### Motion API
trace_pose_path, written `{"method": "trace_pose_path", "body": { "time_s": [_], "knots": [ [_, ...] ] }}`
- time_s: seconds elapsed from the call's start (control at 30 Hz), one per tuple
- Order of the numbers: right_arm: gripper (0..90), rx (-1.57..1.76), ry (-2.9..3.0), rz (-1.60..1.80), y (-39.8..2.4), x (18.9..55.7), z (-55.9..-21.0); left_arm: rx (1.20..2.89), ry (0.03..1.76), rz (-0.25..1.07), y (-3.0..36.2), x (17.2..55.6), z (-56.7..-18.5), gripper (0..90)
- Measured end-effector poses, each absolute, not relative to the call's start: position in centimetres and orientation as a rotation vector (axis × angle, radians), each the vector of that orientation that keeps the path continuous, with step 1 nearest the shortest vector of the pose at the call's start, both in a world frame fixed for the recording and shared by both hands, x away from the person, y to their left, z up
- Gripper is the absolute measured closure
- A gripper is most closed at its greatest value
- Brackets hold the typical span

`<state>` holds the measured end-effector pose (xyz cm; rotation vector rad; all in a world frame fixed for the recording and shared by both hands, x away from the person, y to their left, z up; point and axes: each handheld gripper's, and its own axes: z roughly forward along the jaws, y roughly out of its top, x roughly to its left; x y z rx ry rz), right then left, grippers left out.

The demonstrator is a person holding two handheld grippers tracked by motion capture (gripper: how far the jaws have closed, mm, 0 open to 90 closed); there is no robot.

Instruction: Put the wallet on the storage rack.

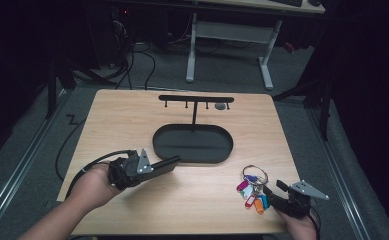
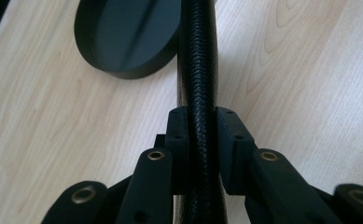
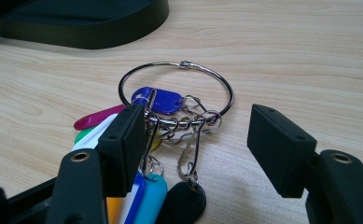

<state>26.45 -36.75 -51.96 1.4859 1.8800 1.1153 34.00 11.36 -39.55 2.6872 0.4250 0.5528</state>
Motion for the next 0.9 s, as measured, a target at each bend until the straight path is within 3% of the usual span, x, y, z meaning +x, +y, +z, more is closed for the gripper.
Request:
{"method": "trace_pose_path", "body": {
  "time_s": [0.43,0.9],
  "knots": [
    [37.3,1.502,1.855,1.112,-37.4,25.8,-51.9,2.636,0.384,0.633,10.2,35.1,-36.7,77.1],
    [37.2,1.507,1.85,1.111,-37.6,25.6,-51.9,2.61,0.305,0.699,7.4,38.2,-37.4,77.3]
  ]
}}
